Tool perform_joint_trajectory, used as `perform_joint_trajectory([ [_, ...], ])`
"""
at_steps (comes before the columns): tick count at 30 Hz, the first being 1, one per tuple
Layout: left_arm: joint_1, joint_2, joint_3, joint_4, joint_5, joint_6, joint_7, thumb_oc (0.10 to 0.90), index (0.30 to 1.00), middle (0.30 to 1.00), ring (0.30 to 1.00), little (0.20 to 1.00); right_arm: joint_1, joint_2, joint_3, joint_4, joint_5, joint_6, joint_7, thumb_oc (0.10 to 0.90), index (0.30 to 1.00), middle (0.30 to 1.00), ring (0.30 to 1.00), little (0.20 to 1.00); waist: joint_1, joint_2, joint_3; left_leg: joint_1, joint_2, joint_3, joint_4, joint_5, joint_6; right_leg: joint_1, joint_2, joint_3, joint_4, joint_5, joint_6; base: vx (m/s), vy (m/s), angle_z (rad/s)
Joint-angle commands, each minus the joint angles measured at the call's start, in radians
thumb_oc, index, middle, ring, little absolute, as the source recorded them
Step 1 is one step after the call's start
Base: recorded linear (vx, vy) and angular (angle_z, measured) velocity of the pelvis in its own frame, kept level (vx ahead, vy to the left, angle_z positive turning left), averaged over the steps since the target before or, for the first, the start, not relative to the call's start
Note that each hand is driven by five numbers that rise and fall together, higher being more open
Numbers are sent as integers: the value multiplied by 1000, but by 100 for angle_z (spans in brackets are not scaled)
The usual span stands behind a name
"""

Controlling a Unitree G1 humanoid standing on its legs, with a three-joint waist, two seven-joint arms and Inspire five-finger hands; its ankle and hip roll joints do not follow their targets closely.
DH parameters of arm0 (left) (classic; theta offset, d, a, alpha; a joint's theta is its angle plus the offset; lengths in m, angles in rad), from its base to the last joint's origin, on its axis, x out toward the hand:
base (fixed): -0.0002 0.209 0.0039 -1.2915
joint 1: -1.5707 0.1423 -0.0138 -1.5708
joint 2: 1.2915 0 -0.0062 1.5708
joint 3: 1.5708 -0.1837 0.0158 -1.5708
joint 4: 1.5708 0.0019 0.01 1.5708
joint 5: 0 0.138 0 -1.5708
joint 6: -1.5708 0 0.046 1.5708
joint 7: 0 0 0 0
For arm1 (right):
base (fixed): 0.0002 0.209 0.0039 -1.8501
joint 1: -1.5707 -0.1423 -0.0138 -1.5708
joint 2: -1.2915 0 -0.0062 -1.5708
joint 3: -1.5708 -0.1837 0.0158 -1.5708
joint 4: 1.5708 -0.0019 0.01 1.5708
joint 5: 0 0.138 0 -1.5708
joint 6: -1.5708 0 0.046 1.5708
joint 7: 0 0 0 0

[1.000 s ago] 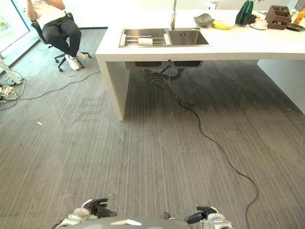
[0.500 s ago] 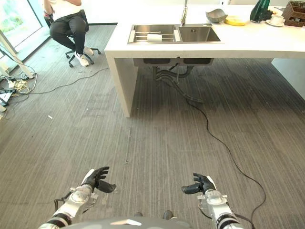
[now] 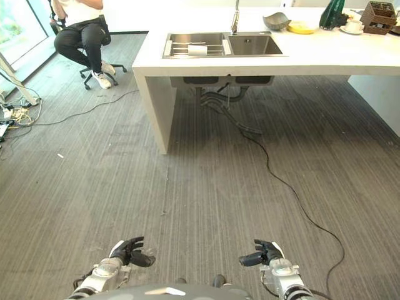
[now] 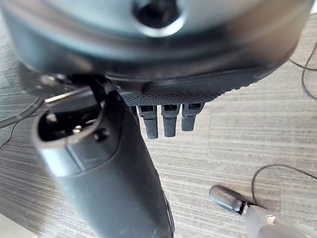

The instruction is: Place the dishes in the dishwasher.

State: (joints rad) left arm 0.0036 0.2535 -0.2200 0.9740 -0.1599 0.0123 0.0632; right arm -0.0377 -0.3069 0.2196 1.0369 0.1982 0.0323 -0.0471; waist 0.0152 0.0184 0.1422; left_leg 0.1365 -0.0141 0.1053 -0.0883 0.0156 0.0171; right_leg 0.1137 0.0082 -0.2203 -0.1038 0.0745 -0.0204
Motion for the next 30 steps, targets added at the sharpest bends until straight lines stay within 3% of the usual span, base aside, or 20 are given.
perform_joint_trajectory([
  [1,-67,-11,-18,23,-70,-24,-2,800,900,900,900,900,-63,-25,-2,9,21,-25,-12,800,900,900,900,900,-13,-9,-17,-57,43,-59,1,-6,-79,-6,-72,79,17,-86,145,0,0,0],
  [6,-65,-29,-5,79,-104,-23,-5,800,900,900,900,900,-59,-6,6,47,18,-21,-8,800,900,900,900,900,-14,-15,-13,-65,43,-60,1,-5,-77,-13,-74,79,17,-81,147,0,0,0],
  [16,-84,-12,-21,134,-14,-15,-9,800,900,900,900,900,-101,-4,-6,124,33,-3,-2,800,900,900,900,900,3,-36,1,-67,21,-61,1,-22,-54,-17,-103,65,40,-72,164,4,66,1],
  [20,-113,12,-28,97,-7,-13,3,800,900,900,900,900,-135,-12,-8,97,48,1,-4,800,900,900,900,900,16,-39,25,-67,6,-61,1,-30,-21,-95,-126,78,211,-107,180,-35,122,-2],
  [22,-117,22,-30,50,-9,-6,-2,800,900,900,900,900,-146,-15,-8,79,49,3,-1,800,900,900,900,900,24,-32,50,-53,3,-61,6,-39,2,-163,-142,81,379,-116,192,-23,186,-13],
  [23,-130,28,-35,26,-9,-1,1,800,900,900,900,900,-169,-18,8,73,40,7,1,800,900,900,900,900,21,-30,82,-30,2,-61,7,-46,16,-239,-151,86,518,-63,206,16,157,-22],
  [24,-139,34,-34,19,-9,-1,3,800,900,900,900,900,-179,-19,13,71,38,9,1,800,900,900,900,900,23,-34,92,-14,1,-67,4,-52,19,-265,-148,95,550,-43,207,25,112,-16],
  [26,-149,37,-32,19,-16,-3,7,800,900,900,900,900,-187,-21,17,65,39,11,1,800,900,900,900,900,24,-37,101,1,-1,-70,2,-62,21,-297,-143,94,549,-30,203,109,15,9],
  [29,-158,37,-32,11,-27,-3,10,800,900,900,900,900,-193,-28,21,53,42,12,-2,800,900,900,900,900,20,-40,110,22,-10,-83,2,-79,20,-324,-130,78,450,-30,190,215,-46,13],
  [30,-179,36,-40,1,-41,-4,10,800,900,900,900,900,-202,-38,15,55,65,13,-12,800,900,900,900,900,-4,-46,122,39,-21,-123,1,-100,10,-373,-127,106,283,21,201,211,-76,4],
])
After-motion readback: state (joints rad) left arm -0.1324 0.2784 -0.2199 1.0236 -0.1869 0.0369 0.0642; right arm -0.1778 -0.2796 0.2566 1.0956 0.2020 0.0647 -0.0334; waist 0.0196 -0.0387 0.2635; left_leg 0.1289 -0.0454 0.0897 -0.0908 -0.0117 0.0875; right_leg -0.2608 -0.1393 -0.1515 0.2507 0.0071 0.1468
